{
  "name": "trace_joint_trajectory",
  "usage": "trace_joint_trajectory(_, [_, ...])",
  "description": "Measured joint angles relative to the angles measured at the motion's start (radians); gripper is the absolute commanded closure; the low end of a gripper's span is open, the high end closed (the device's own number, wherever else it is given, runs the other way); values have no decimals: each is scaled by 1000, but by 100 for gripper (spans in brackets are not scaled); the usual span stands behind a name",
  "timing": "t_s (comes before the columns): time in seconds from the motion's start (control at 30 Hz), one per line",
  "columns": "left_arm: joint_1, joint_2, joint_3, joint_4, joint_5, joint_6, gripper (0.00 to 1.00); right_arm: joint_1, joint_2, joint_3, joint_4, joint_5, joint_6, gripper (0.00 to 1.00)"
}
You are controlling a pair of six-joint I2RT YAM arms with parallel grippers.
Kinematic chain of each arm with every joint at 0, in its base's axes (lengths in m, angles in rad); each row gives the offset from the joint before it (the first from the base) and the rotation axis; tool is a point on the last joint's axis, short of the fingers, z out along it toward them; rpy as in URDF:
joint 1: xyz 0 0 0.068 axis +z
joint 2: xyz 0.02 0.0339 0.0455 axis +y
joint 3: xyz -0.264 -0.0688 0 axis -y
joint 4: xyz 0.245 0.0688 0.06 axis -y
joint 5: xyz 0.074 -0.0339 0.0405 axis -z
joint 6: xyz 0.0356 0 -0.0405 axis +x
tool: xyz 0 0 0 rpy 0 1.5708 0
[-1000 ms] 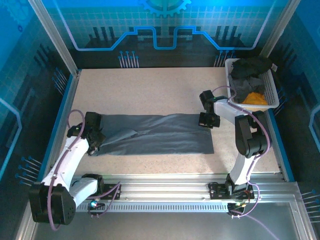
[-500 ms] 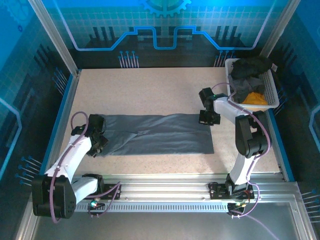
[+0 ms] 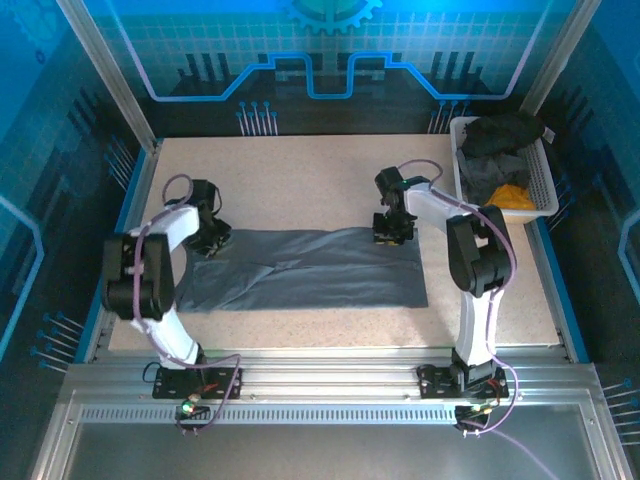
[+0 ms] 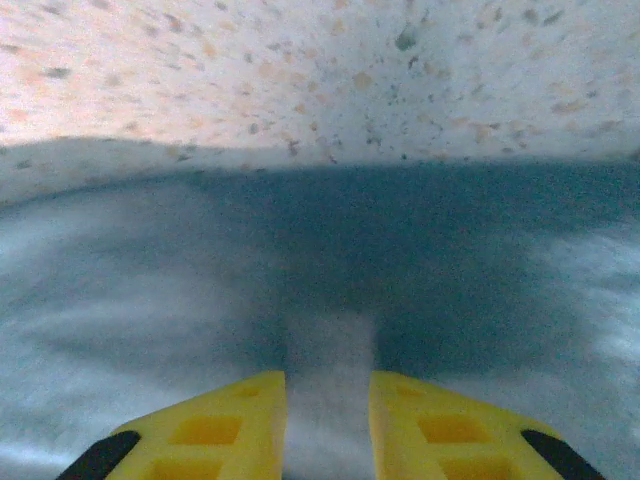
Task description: Fold and stack the t-shirts
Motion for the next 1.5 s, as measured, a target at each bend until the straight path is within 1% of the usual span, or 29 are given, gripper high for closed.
trace_joint_trajectory(0.07, [3,49,40,-13,29,3,74,-23,47,45,-48,-22,2,71])
trace_joint_trajectory(0.17, [7,87,97,32,101,5,74,-77,99,137,-95,-26,2,71])
trace_joint_trajectory(0.23, [3,137,138,49,146,5,70,-128,141,193,-127,-57,2,71])
trace_joint_trajectory(0.33, [-6,166,195,58,193,6,66,-192,191,283,-157,-78,-23,71])
trace_joint_trajectory(0.37, [-12,170,206,60,198,8,62,-208,211,320,-166,-80,-39,71])
trace_joint_trajectory(0.4, [-18,168,207,59,201,12,58,-219,230,358,-172,-77,-56,69])
trace_joint_trajectory(0.47, [-34,146,198,53,191,27,53,-225,255,416,-170,-71,-93,63])
trace_joint_trajectory(0.57, [-64,42,129,75,185,82,47,-196,243,437,-162,-68,-143,52])
trace_joint_trajectory(0.63, [-91,-42,76,94,210,133,45,-156,216,429,-154,-66,-165,46])
trace_joint_trajectory(0.7, [-115,-91,37,134,269,190,42,-105,163,388,-127,-76,-175,42])
trace_joint_trajectory(0.77, [-124,-92,4,182,335,245,41,-57,93,325,-101,-113,-175,40])
trace_joint_trajectory(0.83, [-124,-64,-15,197,387,299,41,-28,27,263,-80,-162,-170,39])
trace_joint_trajectory(0.93, [-124,-13,-19,198,432,381,42,-22,-56,167,-45,-237,-164,38])
trace_joint_trajectory(1.0, [-124,1,-21,199,452,434,44,-26,-92,117,-30,-283,-160,37])
trace_joint_trajectory(1.17, [-127,21,-21,210,497,518,49,-13,-128,57,-13,-375,-155,37])
trace_joint_trajectory(1.3, [-134,25,-48,208,507,542,50,-1,-165,23,-9,-410,-136,36])
trace_joint_trajectory(1.5, [-142,-16,-95,204,518,548,56,-1,-192,22,5,-418,-118,37])
